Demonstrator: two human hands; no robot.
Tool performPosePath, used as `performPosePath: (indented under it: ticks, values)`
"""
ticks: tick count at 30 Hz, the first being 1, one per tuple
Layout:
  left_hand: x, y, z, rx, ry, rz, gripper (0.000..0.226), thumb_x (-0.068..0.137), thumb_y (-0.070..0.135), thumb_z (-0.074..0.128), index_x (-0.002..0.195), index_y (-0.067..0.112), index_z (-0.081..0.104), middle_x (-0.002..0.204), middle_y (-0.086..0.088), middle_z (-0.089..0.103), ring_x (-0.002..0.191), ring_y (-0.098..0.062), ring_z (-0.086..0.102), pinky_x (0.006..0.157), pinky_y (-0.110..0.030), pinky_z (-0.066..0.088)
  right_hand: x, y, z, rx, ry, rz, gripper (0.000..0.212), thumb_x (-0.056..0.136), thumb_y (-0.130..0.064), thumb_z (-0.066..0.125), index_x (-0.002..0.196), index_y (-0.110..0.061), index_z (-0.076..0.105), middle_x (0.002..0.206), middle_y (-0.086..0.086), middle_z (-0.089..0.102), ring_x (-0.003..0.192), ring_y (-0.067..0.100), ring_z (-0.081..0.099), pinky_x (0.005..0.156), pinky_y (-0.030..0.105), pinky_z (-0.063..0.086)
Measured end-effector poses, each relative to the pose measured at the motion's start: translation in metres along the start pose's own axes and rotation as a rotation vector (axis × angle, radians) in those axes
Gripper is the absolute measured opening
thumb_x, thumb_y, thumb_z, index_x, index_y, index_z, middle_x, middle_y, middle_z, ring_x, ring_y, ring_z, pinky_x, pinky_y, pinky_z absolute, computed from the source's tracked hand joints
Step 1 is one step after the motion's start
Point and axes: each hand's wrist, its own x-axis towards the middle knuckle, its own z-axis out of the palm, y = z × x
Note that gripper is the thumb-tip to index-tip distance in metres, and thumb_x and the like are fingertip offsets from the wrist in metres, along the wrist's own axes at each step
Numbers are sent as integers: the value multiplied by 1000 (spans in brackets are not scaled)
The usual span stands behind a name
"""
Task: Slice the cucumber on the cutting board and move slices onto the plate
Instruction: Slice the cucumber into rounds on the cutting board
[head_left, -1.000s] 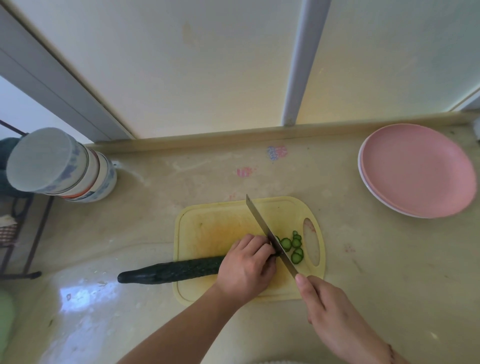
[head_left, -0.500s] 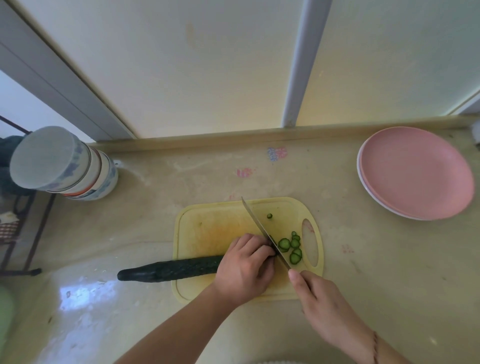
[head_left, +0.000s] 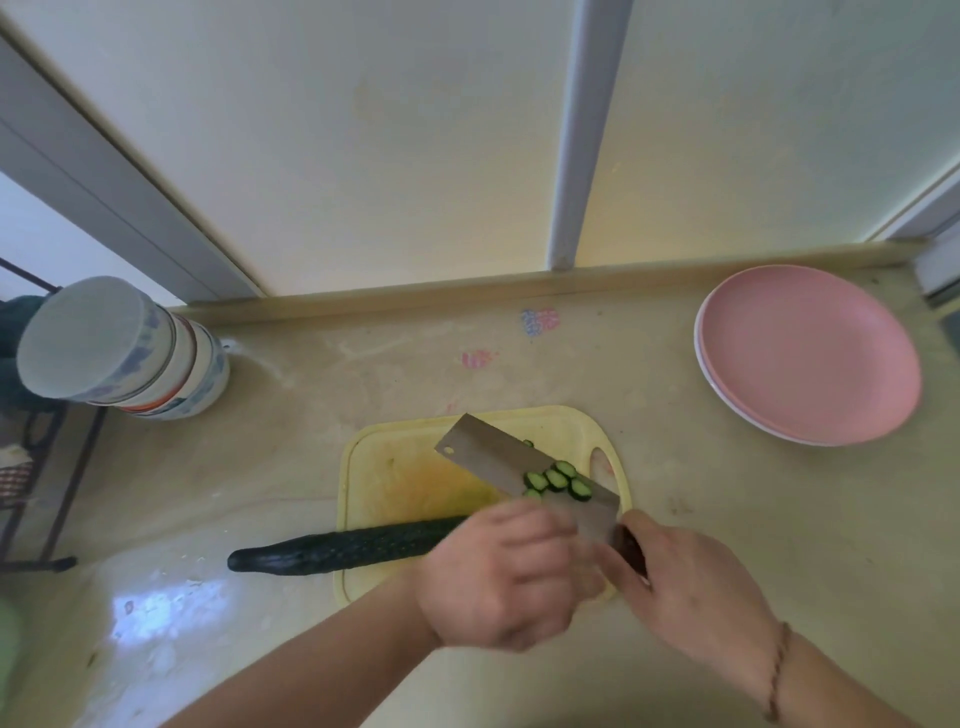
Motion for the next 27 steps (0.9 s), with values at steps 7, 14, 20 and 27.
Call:
performPosePath:
  ticks: [7, 14, 20, 27]
  values:
    - [28, -75, -6, -152, -431, -318, 31, 101, 15, 60, 130, 8, 69, 136, -11, 65, 128, -27, 58, 112, -37, 44, 29, 19, 6, -97, 24, -128, 76, 76, -79, -14, 89, -29, 42, 62, -7, 48, 53, 11, 47, 43, 22, 26]
    - [40, -92, -11, -208, -683, -407, 36, 104, 17, 57, 139, 16, 62, 151, 0, 53, 143, -17, 44, 120, -31, 32, 42, 24, 10, -144, 12, -194, 83, 88, -72, 5, 136, -18, 44, 64, -7, 52, 53, 11, 47, 45, 24, 32]
    - [34, -108, -12, -145, -682, -409, 35, 105, 22, 55, 139, 16, 62, 150, 1, 54, 138, -15, 49, 117, -34, 38, 43, 35, 15, -119, 66, -231, 89, 85, -77, -3, 127, -20, 51, 68, -5, 62, 51, 12, 50, 47, 28, 41]
    - [20, -129, -5, -23, -588, -239, 33, 103, 20, 52, 127, 6, 70, 130, -11, 69, 121, -29, 64, 105, -43, 51, 26, 47, 9, -207, 91, -231, 61, 90, -73, 6, 80, -27, 44, 60, -6, 61, 44, 17, 53, 40, 30, 29]
